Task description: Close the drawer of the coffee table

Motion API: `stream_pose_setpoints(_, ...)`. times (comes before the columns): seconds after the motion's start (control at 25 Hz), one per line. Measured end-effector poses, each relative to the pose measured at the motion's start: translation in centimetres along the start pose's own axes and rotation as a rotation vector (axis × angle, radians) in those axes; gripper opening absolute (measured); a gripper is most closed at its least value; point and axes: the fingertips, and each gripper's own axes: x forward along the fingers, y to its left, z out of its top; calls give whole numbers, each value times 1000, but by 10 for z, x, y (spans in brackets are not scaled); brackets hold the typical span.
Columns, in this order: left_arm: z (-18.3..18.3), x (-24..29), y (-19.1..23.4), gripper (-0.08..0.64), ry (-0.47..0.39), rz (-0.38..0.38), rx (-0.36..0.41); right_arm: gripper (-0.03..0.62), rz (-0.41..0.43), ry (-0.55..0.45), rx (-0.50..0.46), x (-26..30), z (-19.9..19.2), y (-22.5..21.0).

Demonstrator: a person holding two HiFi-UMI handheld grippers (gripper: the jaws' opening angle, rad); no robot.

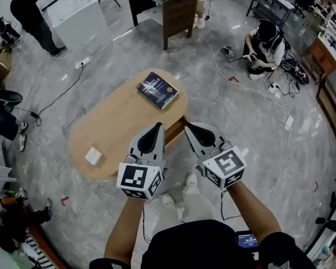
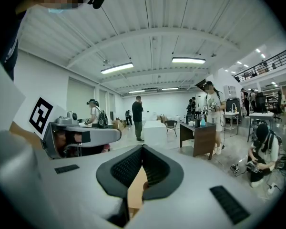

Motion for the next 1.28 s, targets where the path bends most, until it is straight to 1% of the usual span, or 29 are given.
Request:
stream_pose_setpoints(0.28, -36, 8, 3, -3, 46, 16, -23, 11, 3, 22, 21, 9, -33, -11)
stream_pose_setpoints(0.52, -65, 14, 13, -2, 72, 27, -43, 12, 7, 43, -14, 25, -55, -15)
stream_pose_setpoints(0.68, -88, 20, 18, -2, 91, 47, -71, 12, 20, 37, -16, 28, -68, -18)
stream_pose_setpoints(0.88, -107, 29, 20, -3, 102, 57, -89, 12, 22, 37, -24, 31, -86, -25)
stream_pose_setpoints(1.28, -144, 39, 21, -2, 129, 71, -92, 12, 59, 62, -22, 43, -132, -29)
